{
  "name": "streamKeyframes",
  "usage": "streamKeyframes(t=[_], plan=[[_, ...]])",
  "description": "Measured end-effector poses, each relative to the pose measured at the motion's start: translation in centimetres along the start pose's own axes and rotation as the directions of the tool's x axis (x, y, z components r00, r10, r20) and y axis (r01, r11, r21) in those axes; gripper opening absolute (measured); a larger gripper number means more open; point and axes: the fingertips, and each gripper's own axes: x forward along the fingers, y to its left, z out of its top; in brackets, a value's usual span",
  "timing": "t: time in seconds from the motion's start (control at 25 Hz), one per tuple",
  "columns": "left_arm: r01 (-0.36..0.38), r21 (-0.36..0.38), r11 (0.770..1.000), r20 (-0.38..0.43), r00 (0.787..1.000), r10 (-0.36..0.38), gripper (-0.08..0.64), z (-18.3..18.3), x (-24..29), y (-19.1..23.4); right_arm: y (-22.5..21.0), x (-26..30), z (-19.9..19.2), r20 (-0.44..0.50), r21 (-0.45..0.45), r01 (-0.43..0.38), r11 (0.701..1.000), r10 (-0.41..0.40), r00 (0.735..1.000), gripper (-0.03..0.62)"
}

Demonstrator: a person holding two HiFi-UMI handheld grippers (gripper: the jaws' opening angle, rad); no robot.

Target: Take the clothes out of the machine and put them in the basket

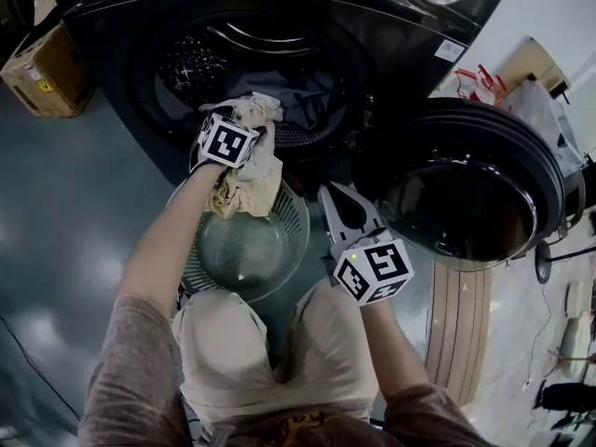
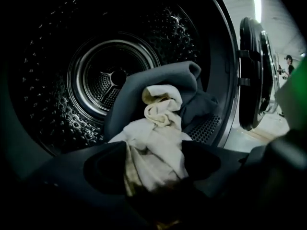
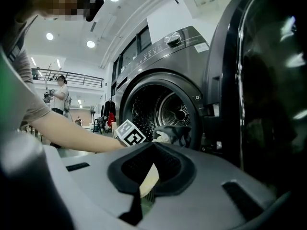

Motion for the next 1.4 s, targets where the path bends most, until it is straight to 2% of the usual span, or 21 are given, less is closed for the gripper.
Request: streamKeyframes(t=[0.08,0.2,0.28,0.36,0.48,0.56,0.68,0.96,1.08,1.2,1.4], plan=[[0.017,-0.016,1.0,-0.007,1.0,-0.017,0.298,-0.2,-0.3,-0.4,0.0,-0.1,-0.2,-0.006,-0.004,0.003,1.0,-0.003,1.0,-0.003],[0.023,-0.013,1.0,-0.002,1.0,-0.023,0.142,0.1,-1.2,-1.0,0.1,-0.2,-0.4,-0.011,-0.007,0.008,1.0,-0.008,1.0,-0.003],[0.036,-0.026,0.999,-0.002,0.999,-0.036,0.099,0.0,-2.1,-1.3,0.2,-0.3,-0.5,-0.013,-0.006,0.009,1.0,-0.009,1.0,-0.003],[0.062,-0.036,0.997,0.012,0.998,-0.061,0.089,-0.1,-3.5,-1.9,0.3,-0.4,-0.6,-0.017,-0.009,0.007,1.0,-0.008,1.0,-0.003],[0.116,-0.028,0.993,0.049,0.992,-0.115,0.084,-0.1,-6.7,-3.5,0.4,-0.3,-0.7,-0.019,-0.015,0.002,1.0,-0.002,1.0,-0.003],[0.161,0.006,0.987,0.069,0.984,-0.162,0.084,-0.1,-9.6,-5.0,0.5,0.0,-0.6,-0.017,-0.018,-0.008,1.0,0.008,1.0,-0.003],[0.207,0.05,0.977,0.06,0.976,-0.21,0.086,-1.3,-14.0,-7.3,0.6,0.6,-0.3,-0.013,-0.025,-0.026,0.999,0.026,1.0,-0.003],[0.267,0.0,0.964,0.05,0.962,-0.267,0.097,-4.2,-20.2,-11.1,0.4,2.0,0.4,0.013,-0.009,-0.047,0.999,0.047,0.999,-0.003],[0.271,-0.016,0.962,0.034,0.962,-0.271,0.119,-5.0,-21.3,-11.7,1.3,2.5,0.3,0.014,-0.001,-0.072,0.997,0.072,0.997,-0.003],[0.244,0.002,0.97,-0.021,0.97,-0.244,0.211,-6.2,-21.4,-11.6,1.9,2.7,0.1,0.011,0.004,-0.092,0.996,0.092,0.996,-0.003],[0.22,-0.01,0.975,-0.048,0.974,-0.22,0.26,-6.6,-21.8,-10.9,1.9,2.5,0.1,0.015,0.012,-0.096,0.995,0.096,0.995,-0.003]])
